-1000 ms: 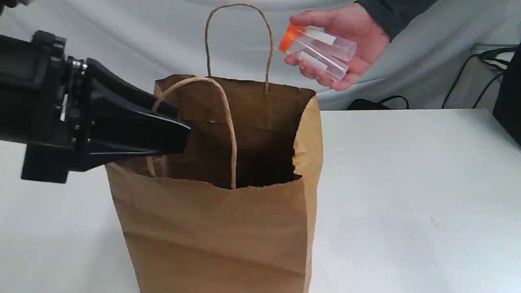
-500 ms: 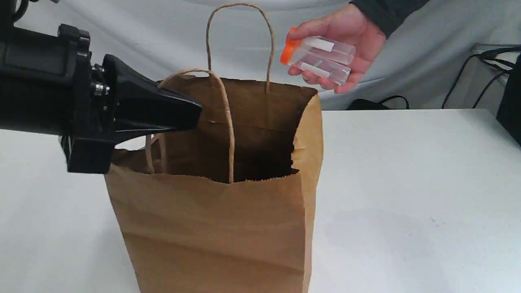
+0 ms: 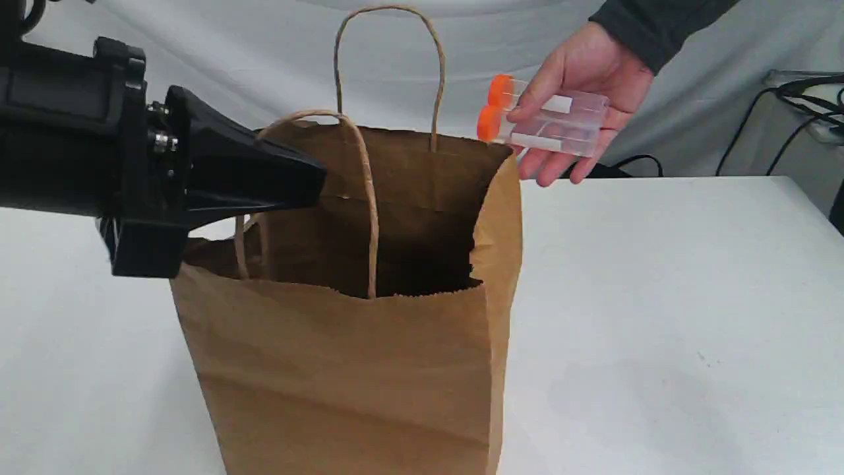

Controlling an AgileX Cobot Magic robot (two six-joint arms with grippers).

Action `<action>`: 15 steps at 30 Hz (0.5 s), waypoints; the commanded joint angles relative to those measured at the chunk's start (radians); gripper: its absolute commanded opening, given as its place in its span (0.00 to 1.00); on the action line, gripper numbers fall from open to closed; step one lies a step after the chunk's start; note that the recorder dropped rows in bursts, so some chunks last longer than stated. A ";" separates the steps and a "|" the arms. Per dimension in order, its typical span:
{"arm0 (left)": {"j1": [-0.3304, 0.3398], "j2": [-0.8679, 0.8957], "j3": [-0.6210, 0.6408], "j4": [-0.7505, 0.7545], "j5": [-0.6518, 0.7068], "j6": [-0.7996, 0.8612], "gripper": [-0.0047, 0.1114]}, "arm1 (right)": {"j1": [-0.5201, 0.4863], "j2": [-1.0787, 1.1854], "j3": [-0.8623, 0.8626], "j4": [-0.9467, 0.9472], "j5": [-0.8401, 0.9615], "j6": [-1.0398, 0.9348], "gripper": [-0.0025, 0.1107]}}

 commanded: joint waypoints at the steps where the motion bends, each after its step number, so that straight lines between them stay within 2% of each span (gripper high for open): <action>1: -0.006 0.001 -0.004 -0.003 -0.012 0.002 0.04 | 0.005 -0.006 0.003 -0.008 0.020 0.008 0.02; 4: -0.006 0.001 -0.004 -0.003 -0.017 0.002 0.04 | 0.005 -0.006 -0.003 -0.172 0.067 0.008 0.02; 7: -0.006 0.001 -0.004 -0.003 -0.025 0.002 0.04 | 0.005 -0.006 -0.081 -0.395 0.094 0.001 0.02; 11: -0.006 0.001 -0.004 -0.003 -0.031 0.004 0.04 | 0.005 0.016 -0.246 -0.684 0.129 0.001 0.02; 15: -0.006 0.001 -0.004 -0.003 -0.031 0.004 0.04 | 0.005 0.183 -0.453 -0.881 0.248 0.001 0.02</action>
